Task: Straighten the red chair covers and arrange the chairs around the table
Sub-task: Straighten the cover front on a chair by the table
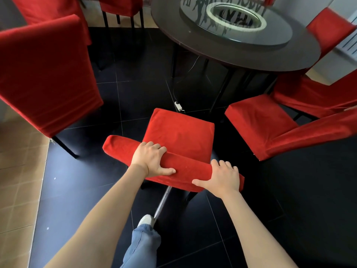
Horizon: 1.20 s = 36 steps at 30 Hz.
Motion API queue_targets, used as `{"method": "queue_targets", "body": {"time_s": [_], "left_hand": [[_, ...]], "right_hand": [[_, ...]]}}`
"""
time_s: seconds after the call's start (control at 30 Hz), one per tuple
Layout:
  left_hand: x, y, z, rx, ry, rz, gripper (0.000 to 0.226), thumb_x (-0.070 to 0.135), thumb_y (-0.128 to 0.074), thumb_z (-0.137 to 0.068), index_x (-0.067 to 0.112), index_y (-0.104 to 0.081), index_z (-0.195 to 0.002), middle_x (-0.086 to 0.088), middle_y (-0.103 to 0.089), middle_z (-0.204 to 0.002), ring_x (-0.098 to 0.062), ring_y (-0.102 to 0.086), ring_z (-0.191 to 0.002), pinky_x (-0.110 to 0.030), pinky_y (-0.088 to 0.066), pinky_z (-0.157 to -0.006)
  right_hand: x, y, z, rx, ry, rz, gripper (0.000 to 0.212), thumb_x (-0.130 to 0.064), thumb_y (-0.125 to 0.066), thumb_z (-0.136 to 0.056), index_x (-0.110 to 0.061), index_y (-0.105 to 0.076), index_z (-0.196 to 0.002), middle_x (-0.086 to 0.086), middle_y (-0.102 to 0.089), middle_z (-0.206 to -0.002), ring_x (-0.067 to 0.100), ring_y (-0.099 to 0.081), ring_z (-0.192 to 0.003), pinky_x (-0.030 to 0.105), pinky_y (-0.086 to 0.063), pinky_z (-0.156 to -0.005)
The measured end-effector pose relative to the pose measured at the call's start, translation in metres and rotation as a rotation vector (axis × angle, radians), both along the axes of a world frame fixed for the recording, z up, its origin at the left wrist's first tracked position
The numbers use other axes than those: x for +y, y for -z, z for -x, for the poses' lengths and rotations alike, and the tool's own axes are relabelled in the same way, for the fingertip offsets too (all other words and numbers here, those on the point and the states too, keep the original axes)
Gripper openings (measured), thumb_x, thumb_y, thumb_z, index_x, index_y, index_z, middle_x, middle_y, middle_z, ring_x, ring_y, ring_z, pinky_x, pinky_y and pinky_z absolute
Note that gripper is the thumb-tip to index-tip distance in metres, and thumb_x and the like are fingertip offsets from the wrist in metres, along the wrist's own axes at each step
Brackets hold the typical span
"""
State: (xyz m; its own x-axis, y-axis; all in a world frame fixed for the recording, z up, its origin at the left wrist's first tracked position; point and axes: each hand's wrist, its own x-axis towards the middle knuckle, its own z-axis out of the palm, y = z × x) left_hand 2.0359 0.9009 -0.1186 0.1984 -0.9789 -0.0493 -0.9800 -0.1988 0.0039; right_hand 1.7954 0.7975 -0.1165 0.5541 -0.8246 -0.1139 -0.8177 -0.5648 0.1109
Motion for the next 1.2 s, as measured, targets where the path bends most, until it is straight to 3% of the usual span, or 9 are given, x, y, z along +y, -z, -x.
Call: {"method": "queue_targets", "body": {"time_s": [0.5,0.8,1.2], "left_hand": [[-0.111,0.003,-0.046,0.005,0.004,0.025,0.101,0.096,-0.013,-0.056,0.025,-0.059,-0.111,0.007,-0.062,-0.094,-0.016,-0.054,-0.083,-0.033,-0.037,-0.079],[-0.162,0.003,-0.068,0.011,0.024,0.017,0.099,0.095,-0.014,-0.057,0.025,-0.059,-0.11,0.007,-0.063,-0.095,-0.017,-0.055,-0.084,-0.034,-0.037,-0.078],[-0.188,0.001,-0.08,0.018,0.028,-0.03,0.101,0.094,-0.013,-0.057,0.026,-0.057,-0.117,0.006,-0.063,-0.104,-0.018,-0.054,-0.091,-0.034,-0.04,-0.083]], "right_hand": [[-0.11,-0.002,-0.045,0.002,-0.016,0.041,0.115,-0.099,-0.011,-0.046,-0.019,-0.056,-0.115,-0.001,-0.063,-0.105,0.021,-0.057,-0.103,0.039,-0.041,-0.087],[-0.158,-0.001,-0.065,0.005,-0.002,0.053,0.11,-0.099,-0.014,-0.047,-0.02,-0.056,-0.111,-0.002,-0.063,-0.101,0.021,-0.057,-0.101,0.039,-0.041,-0.086],[-0.184,-0.003,-0.079,0.034,0.034,-0.011,0.114,-0.1,-0.012,-0.045,-0.022,-0.053,-0.116,-0.003,-0.061,-0.109,0.022,-0.054,-0.106,0.041,-0.04,-0.088]]}}
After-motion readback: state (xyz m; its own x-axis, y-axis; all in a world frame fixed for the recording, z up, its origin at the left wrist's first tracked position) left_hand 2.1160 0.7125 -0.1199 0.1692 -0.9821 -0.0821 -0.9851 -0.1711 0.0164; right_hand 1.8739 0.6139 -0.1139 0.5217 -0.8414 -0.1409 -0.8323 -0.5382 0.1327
